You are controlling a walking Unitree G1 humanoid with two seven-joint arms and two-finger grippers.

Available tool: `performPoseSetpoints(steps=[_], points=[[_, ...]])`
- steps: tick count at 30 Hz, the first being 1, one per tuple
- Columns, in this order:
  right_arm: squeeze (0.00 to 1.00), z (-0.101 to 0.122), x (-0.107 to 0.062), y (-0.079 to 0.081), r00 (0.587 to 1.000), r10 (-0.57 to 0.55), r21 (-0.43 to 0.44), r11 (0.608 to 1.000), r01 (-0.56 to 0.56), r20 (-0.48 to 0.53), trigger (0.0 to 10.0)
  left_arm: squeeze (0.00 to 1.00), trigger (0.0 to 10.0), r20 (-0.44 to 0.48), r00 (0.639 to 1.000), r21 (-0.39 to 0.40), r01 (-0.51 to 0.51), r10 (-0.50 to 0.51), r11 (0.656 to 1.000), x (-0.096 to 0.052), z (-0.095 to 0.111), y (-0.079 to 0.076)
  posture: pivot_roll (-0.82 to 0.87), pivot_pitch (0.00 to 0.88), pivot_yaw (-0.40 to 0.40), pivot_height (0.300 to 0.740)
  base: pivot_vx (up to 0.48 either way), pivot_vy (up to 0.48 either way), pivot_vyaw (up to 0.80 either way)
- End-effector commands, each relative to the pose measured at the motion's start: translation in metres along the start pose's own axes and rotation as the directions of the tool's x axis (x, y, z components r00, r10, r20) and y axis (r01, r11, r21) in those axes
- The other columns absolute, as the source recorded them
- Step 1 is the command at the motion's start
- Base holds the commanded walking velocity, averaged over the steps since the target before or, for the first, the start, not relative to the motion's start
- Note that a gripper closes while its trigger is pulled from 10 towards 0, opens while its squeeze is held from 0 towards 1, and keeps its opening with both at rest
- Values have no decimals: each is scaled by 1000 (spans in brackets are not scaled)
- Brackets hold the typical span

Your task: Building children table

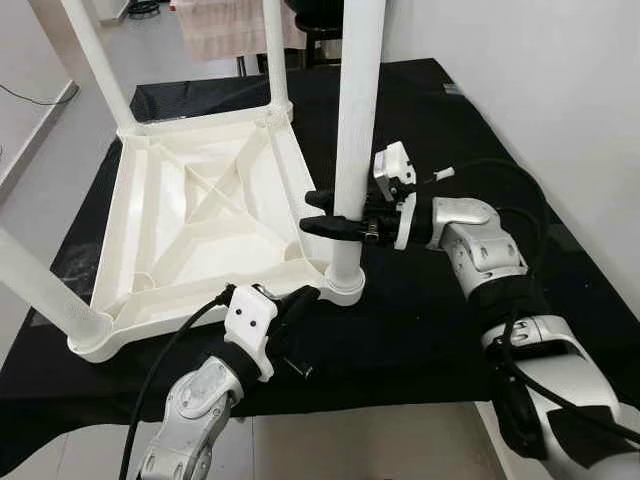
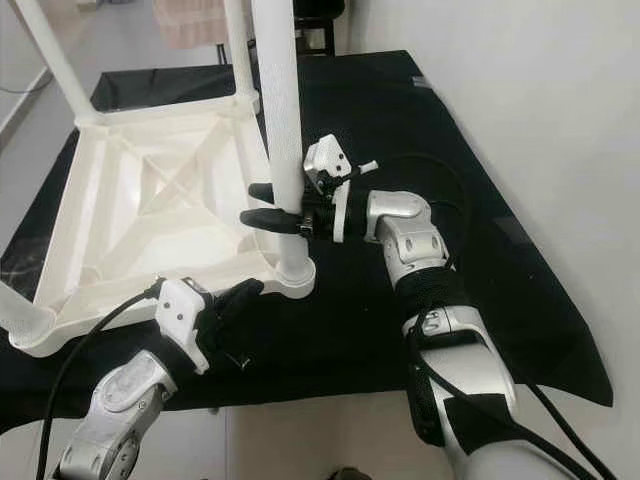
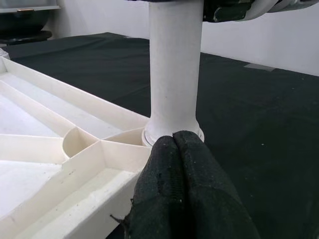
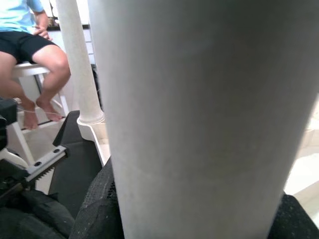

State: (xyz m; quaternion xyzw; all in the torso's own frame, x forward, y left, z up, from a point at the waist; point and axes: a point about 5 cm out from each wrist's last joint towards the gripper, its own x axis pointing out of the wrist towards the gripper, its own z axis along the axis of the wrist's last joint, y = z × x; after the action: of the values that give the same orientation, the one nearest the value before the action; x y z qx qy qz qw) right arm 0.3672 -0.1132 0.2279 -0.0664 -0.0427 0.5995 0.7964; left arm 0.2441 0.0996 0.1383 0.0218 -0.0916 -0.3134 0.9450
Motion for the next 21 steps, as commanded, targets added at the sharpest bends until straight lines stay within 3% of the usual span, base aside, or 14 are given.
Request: performPoseSetpoints(steps=[1, 3, 5, 6, 8, 9, 10, 12, 13, 15, 18, 19, 20, 21], points=[[0, -25, 0, 6, 984, -164, 15, 986, 165, -64, 0, 0, 10000, -35, 999, -10, -4, 3, 1000, -4, -7, -1, 25, 100, -23, 740, 0, 0, 0], [0, -25, 0, 6, 984, -164, 15, 986, 165, -64, 0, 0, 10000, -35, 999, -10, -4, 3, 1000, -4, -7, -1, 25, 100, -23, 740, 0, 0, 0], [0, -47, 0, 12, 912, -387, 25, 919, 394, -140, 0, 0, 10000, -35, 999, -10, -3, 3, 1000, -4, -7, -1, 36, 103, -28, 740, 0, 0, 0], [0, -59, -2, 13, 710, -681, -29, 725, 688, -182, 0, 0, 10000, -36, 999, -7, -4, 4, 1000, -5, -7, 1, 29, 112, -11, 740, 0, 0, 0], [0, -82, 16, 62, 711, -659, 1, 733, 680, -246, 0, 0, 10000, -36, 999, -5, -5, 5, 1000, -6, -6, 1, 31, 122, -4, 740, 0, 0, 0], [0, -82, 16, 62, 711, -659, 1, 733, 680, -246, 0, 0, 10000, -36, 999, -5, -5, 5, 1000, -6, -6, 1, 31, 122, -4, 740, 0, 0, 0], [0, -75, 19, 67, 709, -671, -64, 734, 676, -217, 0, 0, 10000, -38, 999, -4, -5, 5, 1000, -7, -6, 2, 14, 111, 1, 740, 0, 0, 0], [0, -72, 19, 63, 727, -656, -32, 746, 665, -205, 0, 0, 10000, -38, 999, -5, -5, 5, 1000, -7, -7, 3, 10, 111, 5, 740, 0, 0, 0], [0, -70, 17, 55, 710, -677, -16, 726, 687, -193, 0, 0, 10000, -39, 999, -5, -5, 4, 1000, -7, -7, 3, 13, 111, 4, 740, 0, 0, 0], [0, -72, 16, 51, 706, -678, -1, 721, 693, -204, 0, 0, 10000, -40, 999, -3, -4, 4, 1000, -7, -7, 3, 25, 113, -1, 740, 0, 0, 0], [0, -75, 20, 51, 737, -643, 15, 752, 660, -210, 0, 0, 10000, -40, 999, 3, -9, 9, 1000, -6, -6, 3, 27, 112, -6, 740, 0, 0, 0], [0, -73, 22, 49, 740, -645, 27, 750, 661, -192, 10000, 0, 10000, -39, 999, 8, -14, 14, 1000, -6, -6, 4, 27, 113, -5, 740, 0, 0, 0], [231, -68, 25, 47, 750, -640, 42, 756, 654, -169, 10000, 0, 10000, -37, 999, 10, -17, 18, 1000, -6, -6, 4, 25, 110, -8, 740, 0, 0, 0], [231, -68, 25, 47, 750, -640, 42, 756, 654, -169, 10000, 0, 10000, -37, 999, 10, -17, 18, 1000, -6, -6, 4, 25, 110, -8, 740, 0, 0, 0]])
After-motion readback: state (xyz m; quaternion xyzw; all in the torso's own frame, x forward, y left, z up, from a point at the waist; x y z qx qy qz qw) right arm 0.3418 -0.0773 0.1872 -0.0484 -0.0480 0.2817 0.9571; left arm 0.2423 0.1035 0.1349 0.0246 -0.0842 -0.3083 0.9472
